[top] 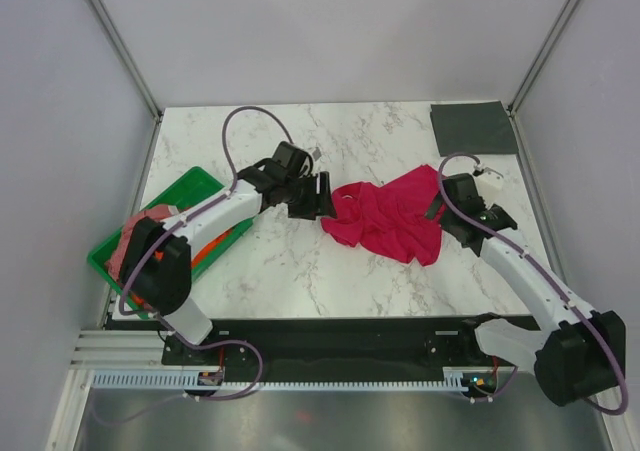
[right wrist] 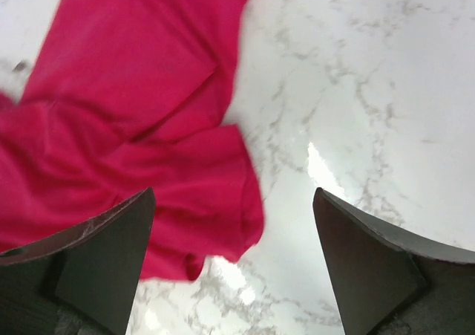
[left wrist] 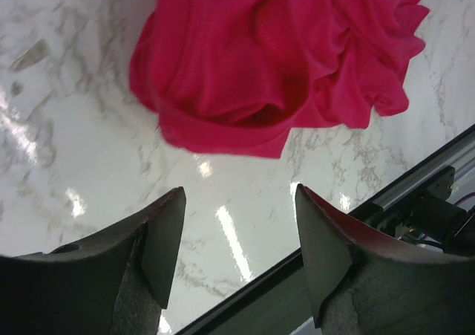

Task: Fold and stack the t-shirts
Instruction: Move the tshirt to the center of the board, then flatten the tshirt out

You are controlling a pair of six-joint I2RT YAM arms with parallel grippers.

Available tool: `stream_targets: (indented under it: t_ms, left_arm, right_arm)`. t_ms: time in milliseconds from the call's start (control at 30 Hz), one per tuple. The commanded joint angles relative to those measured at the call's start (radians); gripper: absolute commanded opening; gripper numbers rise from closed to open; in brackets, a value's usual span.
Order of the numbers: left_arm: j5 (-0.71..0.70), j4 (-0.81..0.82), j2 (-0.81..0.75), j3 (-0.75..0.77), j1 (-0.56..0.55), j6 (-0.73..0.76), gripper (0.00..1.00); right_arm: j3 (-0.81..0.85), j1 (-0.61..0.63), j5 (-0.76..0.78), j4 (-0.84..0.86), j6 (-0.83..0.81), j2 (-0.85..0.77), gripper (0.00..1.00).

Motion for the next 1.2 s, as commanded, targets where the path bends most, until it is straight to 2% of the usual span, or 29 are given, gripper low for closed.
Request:
stream_targets:
  t_ms: [0,133,333,433,500,533,567,600,667,733,867,900,933,1033,1067,1167]
  left_arm:
    - [-0.01,0.052,0.132,0.134,-0.061,0.046,0.69]
    - [0.01,0.064,0.253,0.242,-0.095,0.059,0.74]
    - [-0.015,0.065,0.368,0.308,-0.095,0.069,0.74]
    - [0.047,0.067,0.408,0.334,-0.097,0.089,0.72]
    - [0.07,0.067,0.42,0.347,-0.097,0.098,0.62]
    - [0.077,0.064,0.425,0.36,-0.095,0.113,0.41]
    - [0.074,0.062,0.422,0.366,-0.095,0.113,0.27]
    - [0.073,0.056,0.416,0.368,-0.091,0.11,0.18]
    - [0.045,0.052,0.343,0.348,-0.069,0.09,0.06]
    - [0.018,0.042,0.237,0.315,-0.049,0.06,0.02]
    - [-0.002,0.042,0.109,0.23,0.024,0.06,0.02]
    - [-0.052,0.039,0.103,0.215,0.037,0.005,0.02]
    - [-0.009,0.036,0.097,0.183,0.05,0.001,0.15]
    - [-0.034,0.032,0.097,0.114,0.095,-0.016,0.24]
    - [-0.042,0.033,0.097,0.1,0.113,-0.022,0.34]
    - [-0.024,0.036,0.094,0.095,0.107,-0.002,0.49]
  right_arm:
    - [0.043,-0.179,-0.095,0.081,-0.092,0.059,0.96]
    - [0.078,-0.279,-0.233,0.216,-0.147,0.221,0.91]
    - [0.116,-0.407,-0.317,0.382,-0.134,0.46,0.82]
    - [0.127,-0.448,-0.379,0.456,-0.112,0.556,0.8]
    - [0.136,-0.451,-0.394,0.502,-0.121,0.605,0.78]
    - [0.15,-0.451,-0.412,0.503,-0.125,0.628,0.76]
    - [0.158,-0.451,-0.412,0.502,-0.128,0.633,0.75]
    - [0.161,-0.451,-0.435,0.5,-0.132,0.631,0.72]
    - [0.166,-0.451,-0.443,0.47,-0.143,0.601,0.7]
    - [0.178,-0.451,-0.431,0.421,-0.155,0.564,0.7]
    - [0.15,-0.442,-0.454,0.304,-0.128,0.42,0.71]
    - [0.132,-0.437,-0.471,0.299,-0.115,0.398,0.72]
    - [0.109,-0.431,-0.503,0.298,-0.103,0.375,0.72]
    - [0.029,-0.393,-0.534,0.293,-0.077,0.32,0.71]
    - [-0.003,-0.373,-0.537,0.293,-0.077,0.297,0.72]
    - [-0.046,-0.304,-0.517,0.293,-0.082,0.265,0.7]
